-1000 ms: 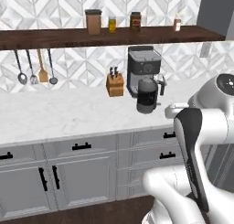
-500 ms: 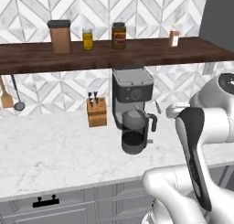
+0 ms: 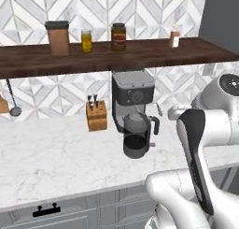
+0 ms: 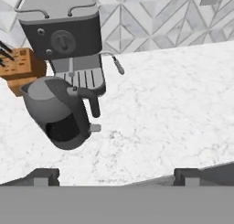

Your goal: Navigate to the electric kettle.

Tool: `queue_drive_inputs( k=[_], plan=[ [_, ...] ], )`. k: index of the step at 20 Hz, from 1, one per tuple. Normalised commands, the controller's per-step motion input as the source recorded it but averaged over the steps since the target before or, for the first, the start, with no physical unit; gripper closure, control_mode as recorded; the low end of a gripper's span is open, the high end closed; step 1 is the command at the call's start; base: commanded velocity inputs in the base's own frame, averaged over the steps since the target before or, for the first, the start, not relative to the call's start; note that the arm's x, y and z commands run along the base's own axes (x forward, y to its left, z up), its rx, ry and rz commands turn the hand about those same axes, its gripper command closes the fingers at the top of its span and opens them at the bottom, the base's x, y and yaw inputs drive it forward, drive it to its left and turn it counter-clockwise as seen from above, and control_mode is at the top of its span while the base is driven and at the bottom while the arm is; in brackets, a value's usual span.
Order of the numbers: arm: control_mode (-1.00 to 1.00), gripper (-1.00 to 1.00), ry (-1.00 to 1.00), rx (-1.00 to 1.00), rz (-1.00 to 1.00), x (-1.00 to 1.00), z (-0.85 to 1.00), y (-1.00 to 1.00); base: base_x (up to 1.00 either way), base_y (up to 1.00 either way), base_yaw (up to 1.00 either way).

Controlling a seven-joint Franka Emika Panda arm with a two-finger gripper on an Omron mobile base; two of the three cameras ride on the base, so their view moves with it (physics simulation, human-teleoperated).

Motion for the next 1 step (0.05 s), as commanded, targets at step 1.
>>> queue_drive_inputs(
  k=[1],
  plan=[
    [1.00,-1.00,0.00,0.00,0.00,0.00,0.00,0.00,0.86,0.54,0.33]
  ],
)
